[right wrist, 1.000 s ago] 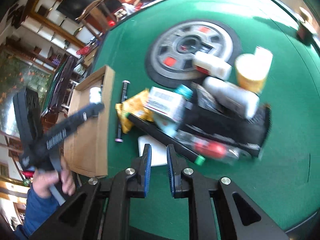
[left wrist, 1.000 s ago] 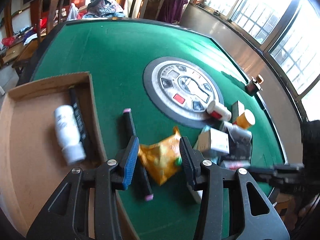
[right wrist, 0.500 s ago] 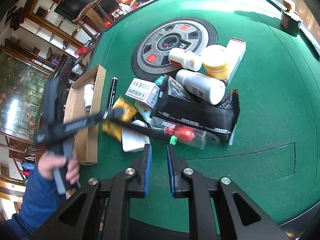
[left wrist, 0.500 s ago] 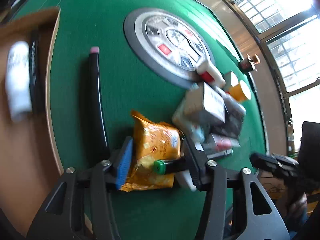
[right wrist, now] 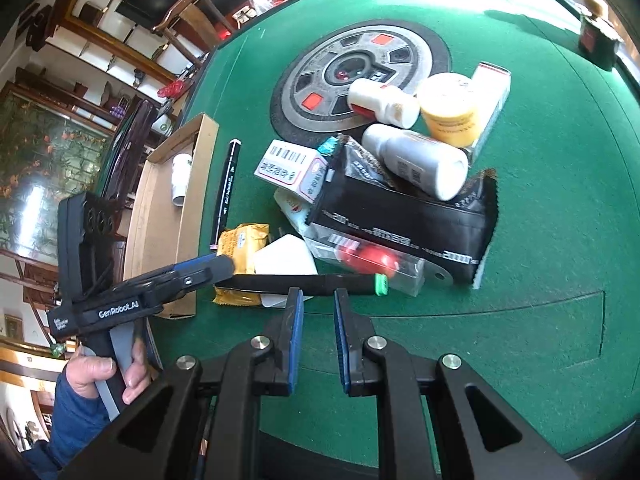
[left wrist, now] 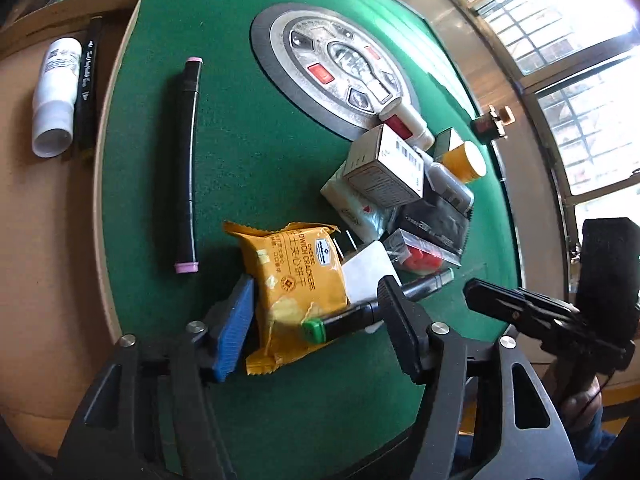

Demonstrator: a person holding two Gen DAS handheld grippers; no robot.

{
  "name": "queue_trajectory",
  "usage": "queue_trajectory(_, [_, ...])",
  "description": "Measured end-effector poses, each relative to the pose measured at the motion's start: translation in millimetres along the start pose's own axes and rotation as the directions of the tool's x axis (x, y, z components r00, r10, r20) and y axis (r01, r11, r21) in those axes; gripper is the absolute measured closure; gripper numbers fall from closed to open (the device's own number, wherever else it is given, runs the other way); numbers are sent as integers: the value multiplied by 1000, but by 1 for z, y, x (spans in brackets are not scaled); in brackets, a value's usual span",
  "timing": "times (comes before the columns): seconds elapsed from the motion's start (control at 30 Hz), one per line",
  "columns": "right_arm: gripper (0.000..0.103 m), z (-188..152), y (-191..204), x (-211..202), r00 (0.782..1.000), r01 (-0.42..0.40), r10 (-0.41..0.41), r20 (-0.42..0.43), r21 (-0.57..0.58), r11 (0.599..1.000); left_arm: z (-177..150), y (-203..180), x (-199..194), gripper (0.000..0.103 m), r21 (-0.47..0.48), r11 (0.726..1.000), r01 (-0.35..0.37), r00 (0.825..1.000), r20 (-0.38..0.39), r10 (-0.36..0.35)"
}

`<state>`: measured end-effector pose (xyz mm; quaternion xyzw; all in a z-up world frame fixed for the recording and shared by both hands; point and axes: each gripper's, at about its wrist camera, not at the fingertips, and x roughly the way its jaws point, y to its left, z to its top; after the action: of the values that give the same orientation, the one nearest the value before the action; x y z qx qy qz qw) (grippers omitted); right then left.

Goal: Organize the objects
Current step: 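Open both grippers and move back toward the pile, then grasp the yellow cracker packet with the left gripper while the right gripper grasps the white charger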

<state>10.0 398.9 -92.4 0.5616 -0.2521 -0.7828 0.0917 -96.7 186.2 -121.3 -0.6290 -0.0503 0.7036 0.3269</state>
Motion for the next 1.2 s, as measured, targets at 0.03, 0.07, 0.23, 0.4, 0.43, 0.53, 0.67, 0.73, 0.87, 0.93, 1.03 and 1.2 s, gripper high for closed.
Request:
queue_trajectory(0.03, [88, 0, 0, 0, 1000, 0, 0, 0, -5, 1000, 2, -3, 5, 41, 4, 999, -37, 999, -14, 37])
queue_trajectory(0.07, [88, 1, 0, 0, 1000, 0, 0, 1, -6, 1000, 3, -4, 10, 41, 8, 998, -67, 997, -28, 67])
queue_trajectory(0.23, [88, 1, -5, -5, 1000, -2, 2, 14, -13, 1000, -4, -11, 13, 42, 43, 987, -153, 987, -43, 155])
queue_trajectory(0.4, [88, 0, -11, -4, 1000, -16, 16, 8, -13, 1000, -25, 7, -5, 57, 15, 981, -195, 981, -9, 195])
queue_trajectory(0.43, [88, 0, -12, -2, 1000, -16, 16, 5, -13, 1000, -28, 9, -7, 57, 12, 977, -211, 977, -7, 211])
queue_trajectory(0.53, [88, 1, -9, 1, 1000, -19, 19, -5, -18, 1000, -40, 9, -13, 57, 16, 972, -232, 973, 2, 232])
queue_trajectory(0.67, [88, 4, 5, 3, 1000, -12, 11, -7, -77, 997, -43, 2, -17, 57, 28, 971, -237, 971, 25, 236])
queue_trajectory(0.73, [86, 5, 13, 7, 1000, 2, -3, -10, -115, 993, -40, -2, -22, 57, 28, 973, -231, 972, 44, 229])
queue_trajectory(0.87, [47, 4, 29, 23, 999, 21, -30, -45, -179, 984, -33, -8, -26, 56, 56, 971, -232, 971, 73, 228])
queue_trajectory(0.93, [46, 4, 34, 29, 998, 31, -41, -48, -193, 981, -29, -10, -20, 56, 63, 970, -237, 970, 65, 233])
queue_trajectory(1.03, [46, 4, 37, 28, 998, 36, -44, -36, -197, 980, -24, -14, -11, 56, 78, 963, -257, 966, 49, 254])
queue_trajectory(1.2, [46, 6, 28, 16, 998, 56, -54, 16, -159, 986, -23, -23, 7, 55, 131, 939, -318, 948, 26, 318])
